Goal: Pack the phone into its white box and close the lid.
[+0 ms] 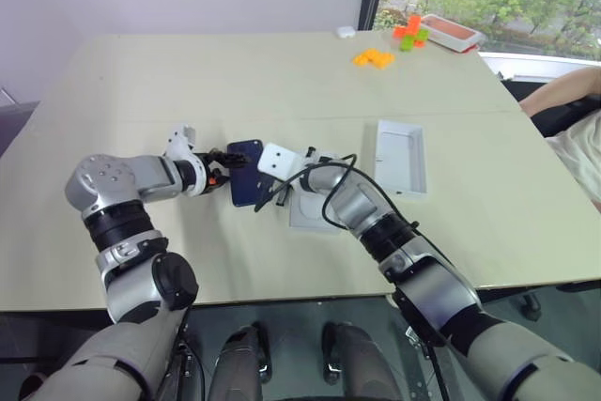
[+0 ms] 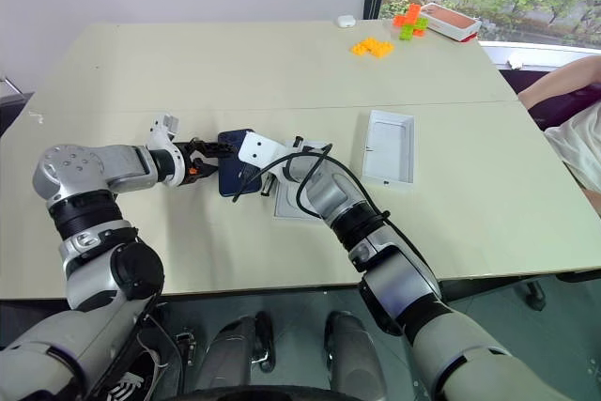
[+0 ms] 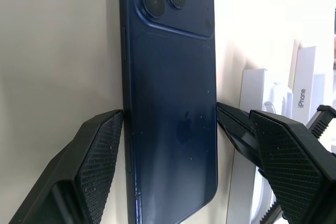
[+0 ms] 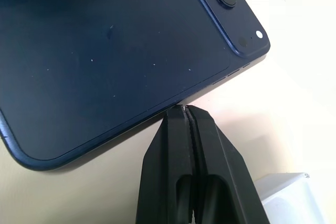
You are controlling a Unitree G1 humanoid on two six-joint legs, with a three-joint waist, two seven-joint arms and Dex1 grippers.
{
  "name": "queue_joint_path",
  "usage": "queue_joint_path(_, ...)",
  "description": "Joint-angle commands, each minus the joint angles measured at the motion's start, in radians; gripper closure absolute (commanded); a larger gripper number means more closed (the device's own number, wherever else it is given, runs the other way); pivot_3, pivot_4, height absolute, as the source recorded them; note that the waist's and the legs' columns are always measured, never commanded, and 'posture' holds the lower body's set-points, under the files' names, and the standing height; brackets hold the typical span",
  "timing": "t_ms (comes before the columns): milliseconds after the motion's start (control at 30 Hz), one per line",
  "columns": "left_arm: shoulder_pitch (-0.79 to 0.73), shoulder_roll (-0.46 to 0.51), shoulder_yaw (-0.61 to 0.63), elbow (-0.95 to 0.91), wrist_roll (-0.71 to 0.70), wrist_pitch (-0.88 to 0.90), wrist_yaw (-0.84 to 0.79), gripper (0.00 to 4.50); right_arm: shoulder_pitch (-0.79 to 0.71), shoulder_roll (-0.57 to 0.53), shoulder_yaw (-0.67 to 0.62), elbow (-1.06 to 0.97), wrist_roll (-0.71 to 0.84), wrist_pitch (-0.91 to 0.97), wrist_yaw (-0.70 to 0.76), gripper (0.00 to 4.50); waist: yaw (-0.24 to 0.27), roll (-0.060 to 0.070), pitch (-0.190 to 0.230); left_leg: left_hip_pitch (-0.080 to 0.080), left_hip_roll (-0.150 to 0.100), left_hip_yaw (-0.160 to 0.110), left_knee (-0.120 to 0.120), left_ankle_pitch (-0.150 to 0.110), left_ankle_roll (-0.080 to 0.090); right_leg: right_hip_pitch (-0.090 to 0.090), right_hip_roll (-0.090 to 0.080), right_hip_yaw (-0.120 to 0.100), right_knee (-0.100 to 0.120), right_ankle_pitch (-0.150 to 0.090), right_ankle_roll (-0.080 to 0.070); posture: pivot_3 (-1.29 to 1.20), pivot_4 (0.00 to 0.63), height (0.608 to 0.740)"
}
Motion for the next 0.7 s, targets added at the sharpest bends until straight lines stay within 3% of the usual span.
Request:
queue_joint_path(33,-0.018,0.019,-0.002,-0.001,0.008,0.007,-0.011,0.44,0.011,0.015,0.021,-0.021,0.007,-0.008,0.021,4.44,0.000,0.000,0.000,0.000,0.000,0.000,0.000,0.000,0.000,0.000,0.000,0.000,0.000,0.000,0.000,0.00,0.150,0.740)
queue_joint_path(200,-0.047,0.064,0.037,0.033,0.003,0.007,-0.026,0.44,0.013,0.013,0.021,-0.031,0.007,-0.002,0.025,4.44,-0.002,0.000,0.000,0.000,0.000,0.000,0.000,0.000,0.000,-0.001,0.000,0.000,0.000,0.000,0.000,0.00,0.150,0.740)
queue_joint_path(367,-0.017,0.088,0.000,0.022,-0.032,0.008,-0.031,0.44,0.015,0.010,0.023,-0.030,0.003,-0.006,0.024,4.44,-0.001,0.000,0.000,0.000,0.001,0.000,0.000,0.000,0.000,-0.001,0.000,0.000,0.001,0.000,0.000,0.00,0.150,0.740)
queue_joint_path(700,0.004,-0.006,-0.020,0.058,-0.001,-0.025,-0.035,0.44,0.006,0.017,0.021,-0.020,0.005,-0.009,0.021,4.44,0.001,0.000,0.000,0.000,0.000,0.000,0.000,0.000,-0.001,-0.001,0.000,0.000,0.001,0.000,0.000,0.00,0.150,0.740)
